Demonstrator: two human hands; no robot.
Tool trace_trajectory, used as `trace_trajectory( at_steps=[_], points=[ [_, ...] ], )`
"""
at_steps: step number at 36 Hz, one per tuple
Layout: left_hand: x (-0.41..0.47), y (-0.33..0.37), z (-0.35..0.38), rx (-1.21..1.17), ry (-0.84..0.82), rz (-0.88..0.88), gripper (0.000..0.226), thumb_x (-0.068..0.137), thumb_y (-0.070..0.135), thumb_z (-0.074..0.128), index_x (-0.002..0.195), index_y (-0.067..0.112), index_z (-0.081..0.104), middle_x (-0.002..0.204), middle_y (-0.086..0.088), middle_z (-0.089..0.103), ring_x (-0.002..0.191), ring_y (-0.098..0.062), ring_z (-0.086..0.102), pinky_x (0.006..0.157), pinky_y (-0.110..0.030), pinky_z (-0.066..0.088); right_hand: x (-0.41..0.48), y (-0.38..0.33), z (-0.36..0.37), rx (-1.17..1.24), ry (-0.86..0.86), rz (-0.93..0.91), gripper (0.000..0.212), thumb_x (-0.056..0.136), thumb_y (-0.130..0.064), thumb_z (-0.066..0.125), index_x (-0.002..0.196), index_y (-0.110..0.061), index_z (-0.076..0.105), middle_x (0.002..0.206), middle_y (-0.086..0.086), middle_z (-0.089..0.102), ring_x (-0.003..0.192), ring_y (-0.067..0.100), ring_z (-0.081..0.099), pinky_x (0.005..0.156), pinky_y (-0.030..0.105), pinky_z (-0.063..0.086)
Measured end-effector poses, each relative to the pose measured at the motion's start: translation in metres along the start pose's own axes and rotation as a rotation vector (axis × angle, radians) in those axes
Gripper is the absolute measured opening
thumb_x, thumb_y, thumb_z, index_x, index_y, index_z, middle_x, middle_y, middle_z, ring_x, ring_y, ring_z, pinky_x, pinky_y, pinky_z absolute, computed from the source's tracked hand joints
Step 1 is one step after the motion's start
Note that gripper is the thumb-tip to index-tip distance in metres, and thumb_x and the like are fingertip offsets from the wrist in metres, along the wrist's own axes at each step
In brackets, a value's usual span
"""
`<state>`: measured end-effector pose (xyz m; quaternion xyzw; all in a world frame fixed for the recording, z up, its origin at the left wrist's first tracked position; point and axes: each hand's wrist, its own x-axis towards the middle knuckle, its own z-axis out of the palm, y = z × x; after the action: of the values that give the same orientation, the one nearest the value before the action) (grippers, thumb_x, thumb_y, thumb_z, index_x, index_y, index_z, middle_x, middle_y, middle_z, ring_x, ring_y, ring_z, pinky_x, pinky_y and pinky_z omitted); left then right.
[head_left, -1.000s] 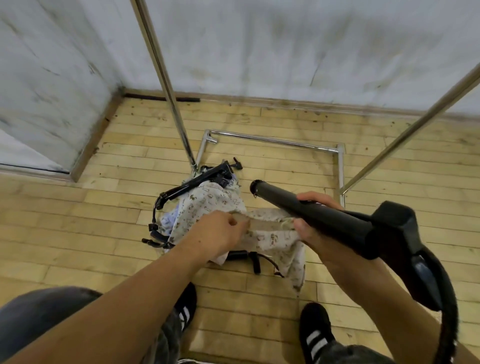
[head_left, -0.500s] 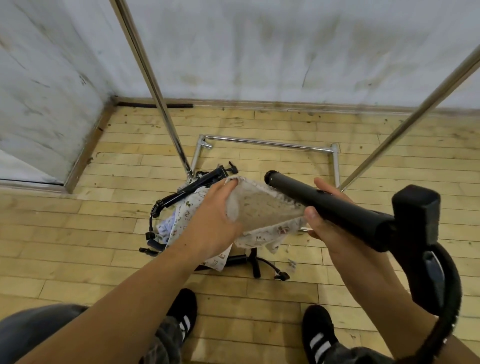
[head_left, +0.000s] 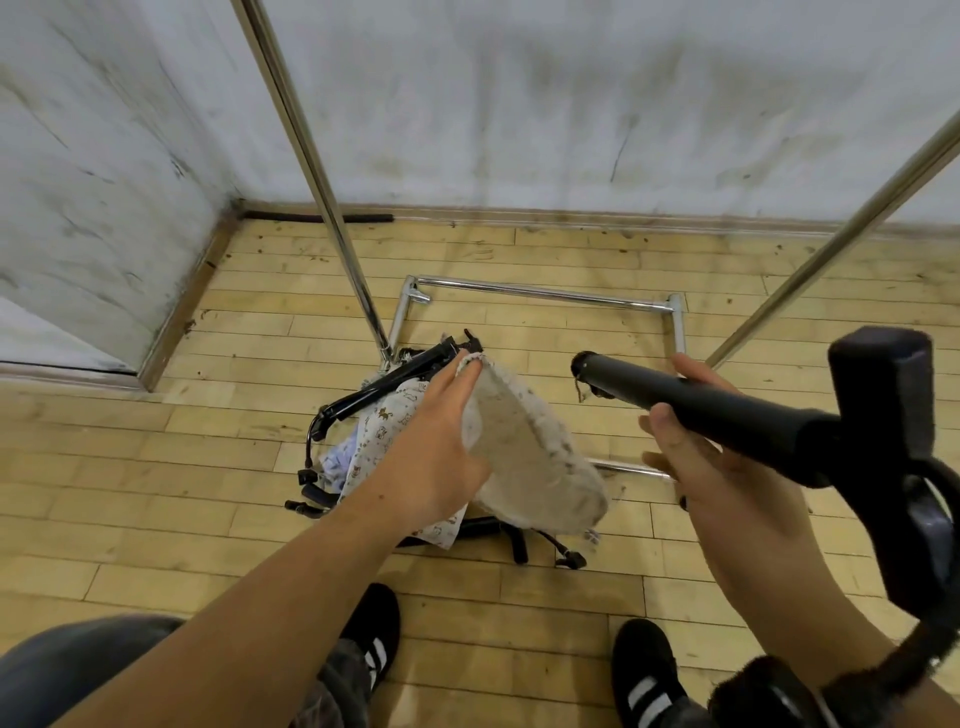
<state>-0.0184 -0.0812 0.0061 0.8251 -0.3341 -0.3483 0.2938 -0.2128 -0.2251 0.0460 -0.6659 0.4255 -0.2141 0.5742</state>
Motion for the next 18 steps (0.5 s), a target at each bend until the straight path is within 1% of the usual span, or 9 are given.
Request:
trace_trajectory(
  at_steps=[2,4,6,7,10,13,15,16,18],
  points=[
    [0.002,-0.003,0.000,0.032,-0.008,-0.016,0.103,0.090,0.005,0.072,0.165,0.029,0.005,0.169,0.021,-0.006,0.152,-0.003,0.014,0.085,0.006,0.030,-0.002,-0.001,0.000,-0.007,-0.012,0.019,0.048,0.079,-0.058,0.061,0.125,-0.068,0.052,0.134,-0.006,0.065,0.119,0.013,0.065,0.103,0.039,0.052],
    [0.002,-0.004,0.000,0.045,-0.022,-0.046,0.102,0.091,0.007,0.072,0.165,0.028,0.005,0.169,0.020,-0.007,0.154,-0.008,0.014,0.080,0.006,0.034,-0.003,-0.003,0.001,-0.006,-0.021,0.019,0.046,0.077,-0.063,0.059,0.121,-0.071,0.052,0.129,-0.008,0.068,0.114,0.011,0.068,0.105,0.044,0.050],
    [0.002,-0.005,-0.001,0.041,-0.037,-0.076,0.100,0.093,0.009,0.070,0.165,0.029,0.004,0.169,0.020,-0.008,0.155,-0.010,0.014,0.083,-0.001,0.037,-0.005,-0.006,0.001,0.038,-0.035,0.001,0.048,0.075,-0.061,0.061,0.122,-0.067,0.055,0.122,-0.010,0.071,0.105,0.004,0.071,0.100,0.037,0.052],
    [0.002,-0.006,-0.002,0.040,-0.041,-0.089,0.100,0.093,0.011,0.070,0.165,0.029,0.004,0.169,0.020,-0.008,0.154,-0.010,0.015,0.084,-0.005,0.039,-0.006,-0.007,0.002,0.081,-0.037,-0.013,0.050,0.075,-0.058,0.063,0.125,-0.062,0.057,0.120,-0.010,0.073,0.105,0.003,0.072,0.098,0.033,0.055],
    [0.004,-0.011,-0.003,0.038,-0.037,-0.118,0.100,0.093,0.014,0.071,0.165,0.029,0.004,0.168,0.023,-0.008,0.151,-0.010,0.023,0.060,0.000,0.043,-0.007,-0.009,0.002,0.195,-0.048,-0.038,0.058,0.077,-0.049,0.068,0.134,-0.043,0.061,0.119,-0.011,0.074,0.110,0.009,0.072,0.093,0.026,0.060],
    [0.005,-0.017,-0.003,0.053,-0.025,-0.153,0.099,0.094,0.018,0.072,0.165,0.030,0.004,0.169,0.022,-0.007,0.150,-0.012,0.026,0.053,-0.001,0.043,-0.007,-0.009,0.001,0.266,-0.075,-0.021,0.067,0.072,-0.060,0.072,0.134,-0.039,0.062,0.121,-0.012,0.073,0.111,0.016,0.072,0.090,0.025,0.059],
    [0.007,-0.020,-0.003,0.071,-0.013,-0.168,0.098,0.095,0.023,0.072,0.165,0.029,0.004,0.170,0.019,-0.007,0.150,-0.013,0.027,0.059,-0.002,0.041,-0.008,-0.012,0.000,0.301,-0.091,-0.003,0.075,0.065,-0.071,0.076,0.132,-0.040,0.064,0.124,-0.009,0.072,0.110,0.019,0.073,0.087,0.025,0.060],
    [0.008,-0.021,-0.003,0.082,-0.007,-0.173,0.098,0.095,0.025,0.072,0.165,0.029,0.004,0.170,0.018,-0.007,0.151,-0.014,0.027,0.068,-0.004,0.041,-0.008,-0.012,0.000,0.314,-0.096,0.003,0.077,0.064,-0.072,0.077,0.132,-0.040,0.064,0.125,-0.007,0.072,0.110,0.021,0.073,0.087,0.027,0.060],
    [0.009,-0.022,-0.002,0.107,0.003,-0.187,0.099,0.094,0.026,0.073,0.165,0.028,0.005,0.171,0.017,-0.006,0.152,-0.016,0.025,0.084,-0.015,0.043,-0.007,-0.013,0.000,0.343,-0.095,0.011,0.071,0.070,-0.064,0.076,0.133,-0.034,0.064,0.125,-0.003,0.072,0.107,0.025,0.074,0.087,0.032,0.061]
  ],
)
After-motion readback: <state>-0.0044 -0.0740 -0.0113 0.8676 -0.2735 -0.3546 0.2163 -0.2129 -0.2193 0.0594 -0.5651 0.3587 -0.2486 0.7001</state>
